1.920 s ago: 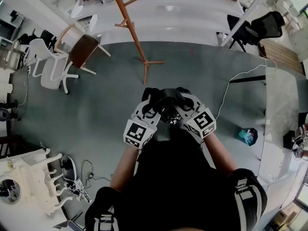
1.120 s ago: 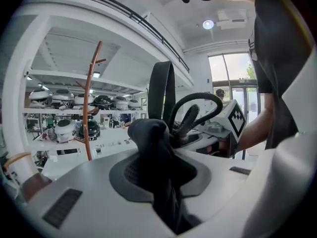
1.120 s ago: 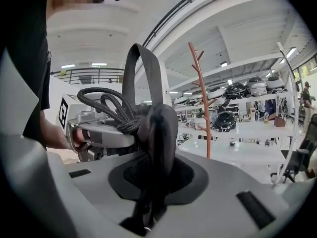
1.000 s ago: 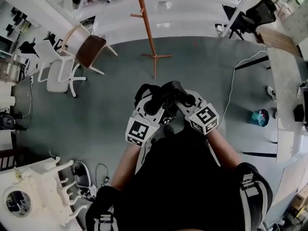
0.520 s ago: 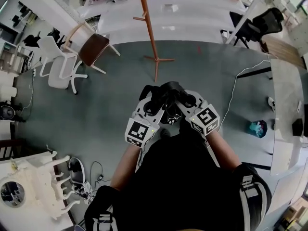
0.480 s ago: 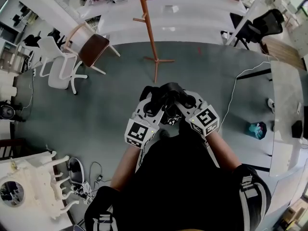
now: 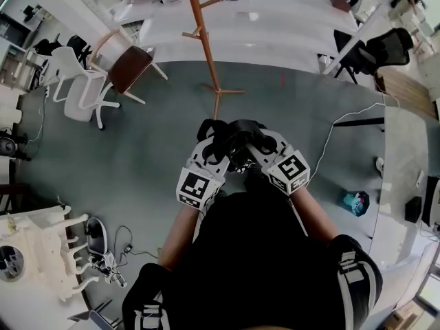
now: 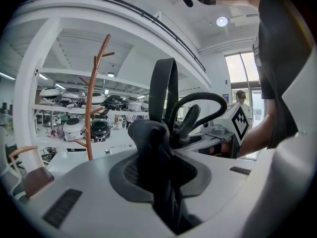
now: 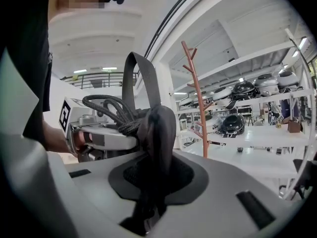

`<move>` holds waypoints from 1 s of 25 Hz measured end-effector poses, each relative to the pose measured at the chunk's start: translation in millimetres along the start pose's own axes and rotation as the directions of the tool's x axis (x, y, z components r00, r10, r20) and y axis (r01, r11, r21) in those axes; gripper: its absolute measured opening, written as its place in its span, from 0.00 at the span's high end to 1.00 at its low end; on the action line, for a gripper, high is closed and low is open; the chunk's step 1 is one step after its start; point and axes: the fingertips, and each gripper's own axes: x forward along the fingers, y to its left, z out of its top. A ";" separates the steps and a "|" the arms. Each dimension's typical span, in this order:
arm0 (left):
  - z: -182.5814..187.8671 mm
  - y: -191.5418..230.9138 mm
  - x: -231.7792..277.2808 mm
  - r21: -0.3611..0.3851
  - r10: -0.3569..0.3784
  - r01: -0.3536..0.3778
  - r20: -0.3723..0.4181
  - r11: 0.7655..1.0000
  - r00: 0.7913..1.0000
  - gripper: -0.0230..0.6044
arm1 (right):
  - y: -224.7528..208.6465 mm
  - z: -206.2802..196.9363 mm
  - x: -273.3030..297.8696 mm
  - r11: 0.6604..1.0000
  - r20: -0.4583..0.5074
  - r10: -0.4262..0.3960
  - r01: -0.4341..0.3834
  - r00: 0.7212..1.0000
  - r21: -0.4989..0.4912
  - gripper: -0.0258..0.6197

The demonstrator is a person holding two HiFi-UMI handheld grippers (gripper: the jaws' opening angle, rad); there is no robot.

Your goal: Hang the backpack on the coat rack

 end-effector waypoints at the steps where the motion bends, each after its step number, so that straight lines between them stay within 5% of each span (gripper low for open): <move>1: 2.3 2.6 7.7 -0.001 0.011 -0.011 0.004 1.000 1.000 0.82 | -7.9 1.1 0.7 1.000 0.000 0.008 -0.008 1.000 0.000 0.83; 17: 21.7 31.1 78.9 -0.017 0.167 -0.167 -0.005 0.986 0.986 0.82 | -83.7 14.8 14.1 0.989 0.001 0.150 -0.150 0.989 0.009 0.83; 25: 25.4 43.8 103.1 -0.024 0.189 -0.190 -0.013 0.982 0.982 0.82 | -109.5 17.1 22.6 0.986 0.004 0.167 -0.167 0.986 0.006 0.84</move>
